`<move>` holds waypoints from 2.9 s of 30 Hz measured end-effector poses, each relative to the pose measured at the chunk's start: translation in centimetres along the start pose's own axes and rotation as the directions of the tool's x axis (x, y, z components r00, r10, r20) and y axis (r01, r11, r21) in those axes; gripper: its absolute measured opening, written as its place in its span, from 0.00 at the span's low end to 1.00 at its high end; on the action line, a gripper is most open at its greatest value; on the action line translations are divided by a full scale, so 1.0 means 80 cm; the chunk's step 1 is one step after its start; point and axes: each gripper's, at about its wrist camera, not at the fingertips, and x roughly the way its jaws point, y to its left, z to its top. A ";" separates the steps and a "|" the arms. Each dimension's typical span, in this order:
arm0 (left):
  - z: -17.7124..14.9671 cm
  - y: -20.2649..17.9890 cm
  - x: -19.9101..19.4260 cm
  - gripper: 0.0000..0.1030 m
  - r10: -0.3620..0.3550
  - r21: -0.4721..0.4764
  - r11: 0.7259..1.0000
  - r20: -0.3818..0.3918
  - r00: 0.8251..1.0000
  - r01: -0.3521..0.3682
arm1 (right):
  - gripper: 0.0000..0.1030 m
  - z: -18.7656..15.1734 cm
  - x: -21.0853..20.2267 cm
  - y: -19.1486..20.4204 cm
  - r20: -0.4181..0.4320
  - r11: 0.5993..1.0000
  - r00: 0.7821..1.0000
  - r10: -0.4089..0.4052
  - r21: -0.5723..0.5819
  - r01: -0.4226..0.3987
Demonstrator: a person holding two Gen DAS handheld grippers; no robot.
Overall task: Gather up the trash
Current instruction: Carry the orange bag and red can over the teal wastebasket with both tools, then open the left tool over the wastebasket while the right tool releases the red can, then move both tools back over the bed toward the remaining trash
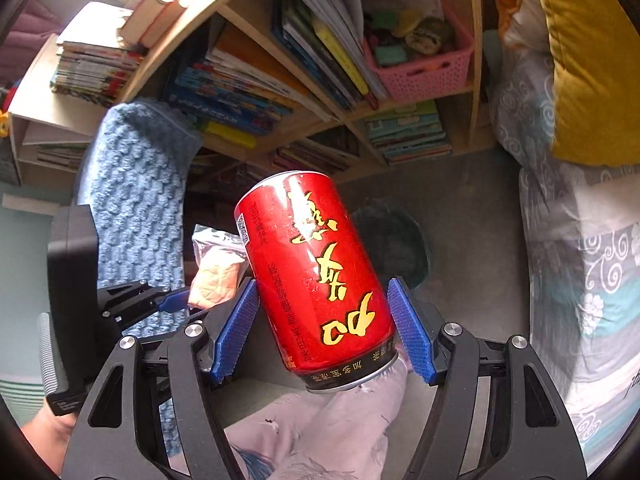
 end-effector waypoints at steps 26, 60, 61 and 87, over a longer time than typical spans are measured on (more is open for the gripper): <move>0.027 -0.001 0.075 0.73 0.086 0.041 0.996 -0.099 0.991 -0.082 | 0.78 0.028 0.069 -0.052 -0.056 0.994 0.998 0.015 0.105 -0.009; -0.303 0.269 -0.214 0.89 0.366 -0.736 0.666 0.185 0.912 -0.118 | 0.86 0.013 -0.002 0.393 -0.151 0.620 0.951 0.269 -0.728 -0.292; -0.324 0.278 -0.216 0.89 0.381 -0.762 0.635 0.166 0.909 -0.127 | 0.86 0.003 0.002 0.418 -0.169 0.583 0.948 0.269 -0.755 -0.300; -0.490 0.375 -0.144 0.89 0.307 -0.978 0.207 0.051 0.950 -0.014 | 0.86 -0.143 0.168 0.756 -0.374 -0.128 0.927 -0.015 -0.919 -0.373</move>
